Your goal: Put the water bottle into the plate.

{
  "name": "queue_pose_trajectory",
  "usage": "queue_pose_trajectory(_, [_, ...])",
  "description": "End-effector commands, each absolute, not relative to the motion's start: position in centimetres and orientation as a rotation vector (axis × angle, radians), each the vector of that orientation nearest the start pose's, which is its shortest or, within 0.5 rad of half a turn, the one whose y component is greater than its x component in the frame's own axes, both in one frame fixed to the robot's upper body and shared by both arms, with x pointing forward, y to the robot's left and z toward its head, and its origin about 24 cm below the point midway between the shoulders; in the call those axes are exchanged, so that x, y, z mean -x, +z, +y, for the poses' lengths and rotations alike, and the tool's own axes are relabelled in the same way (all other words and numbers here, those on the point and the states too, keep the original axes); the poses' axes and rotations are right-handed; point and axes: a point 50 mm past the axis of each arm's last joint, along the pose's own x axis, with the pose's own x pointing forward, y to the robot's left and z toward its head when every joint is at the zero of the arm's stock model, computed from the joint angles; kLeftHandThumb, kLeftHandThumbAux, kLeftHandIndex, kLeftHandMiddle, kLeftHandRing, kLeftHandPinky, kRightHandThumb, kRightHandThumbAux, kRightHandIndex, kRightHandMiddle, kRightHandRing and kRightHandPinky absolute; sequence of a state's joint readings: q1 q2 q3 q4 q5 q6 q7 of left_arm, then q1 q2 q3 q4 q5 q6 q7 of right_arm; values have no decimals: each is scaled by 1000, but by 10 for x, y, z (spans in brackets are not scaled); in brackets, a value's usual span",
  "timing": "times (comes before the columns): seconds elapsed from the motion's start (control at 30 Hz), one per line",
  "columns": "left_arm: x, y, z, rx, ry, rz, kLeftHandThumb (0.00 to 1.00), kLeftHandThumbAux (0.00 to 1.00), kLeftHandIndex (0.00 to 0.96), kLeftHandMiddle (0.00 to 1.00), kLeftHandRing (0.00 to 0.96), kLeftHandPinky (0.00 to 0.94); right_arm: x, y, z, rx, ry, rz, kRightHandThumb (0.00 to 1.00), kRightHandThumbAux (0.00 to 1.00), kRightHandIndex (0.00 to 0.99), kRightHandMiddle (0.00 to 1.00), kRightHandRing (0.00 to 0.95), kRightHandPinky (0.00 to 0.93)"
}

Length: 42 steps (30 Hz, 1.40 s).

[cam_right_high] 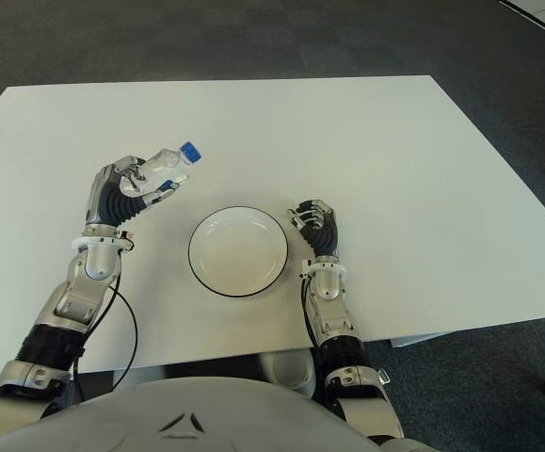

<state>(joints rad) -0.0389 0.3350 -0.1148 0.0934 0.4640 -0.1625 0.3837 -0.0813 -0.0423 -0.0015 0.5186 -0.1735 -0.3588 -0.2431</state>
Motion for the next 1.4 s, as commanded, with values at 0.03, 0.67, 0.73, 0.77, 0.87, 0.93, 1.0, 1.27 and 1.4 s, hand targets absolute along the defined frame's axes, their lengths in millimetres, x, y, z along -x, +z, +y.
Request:
queue_pose_trajectory(0.03, [-256,68,180,-762,142,-310,852,670,395,530,876,809,-243,-35,-162,207,-154,147,701,732,420,489,511,518])
queue_pose_trajectory(0.67, [-251,72,131,-808,-81,-401,852,669,397,532,867,817,-243,-37,-162,188,-152,153,703,731,420,473,489,486])
queue_pose_trajectory(0.73, [-249,68,126,-824,-121,-393,852,668,398,534,866,817,-243,-36,-162,189,-153,154,703,731,420,472,488,486])
queue_pose_trajectory(0.77, [-248,66,123,-832,-154,-381,852,668,398,535,865,818,-243,-36,-162,190,-155,155,703,731,420,471,485,479])
queue_pose_trajectory(0.87, [-246,62,119,-839,-202,-363,852,668,399,537,863,820,-242,-36,-162,191,-156,159,703,731,420,468,480,477])
queue_pose_trajectory(0.93, [-246,61,117,-845,-227,-353,852,668,399,537,862,820,-242,-36,-162,191,-157,159,703,731,420,468,480,481])
queue_pose_trajectory(1.0, [-245,58,114,-862,-265,-344,852,668,399,537,859,818,-242,-36,-162,189,-159,158,703,731,420,469,484,487])
queue_pose_trajectory(1.27, [-239,40,100,-966,-363,-308,851,668,398,536,846,799,-241,-36,-162,188,-161,157,703,732,420,474,493,495])
queue_pose_trajectory(1.4, [-236,33,95,-1040,-403,-296,851,669,397,533,837,792,-241,-36,-162,184,-159,154,702,731,420,478,495,497])
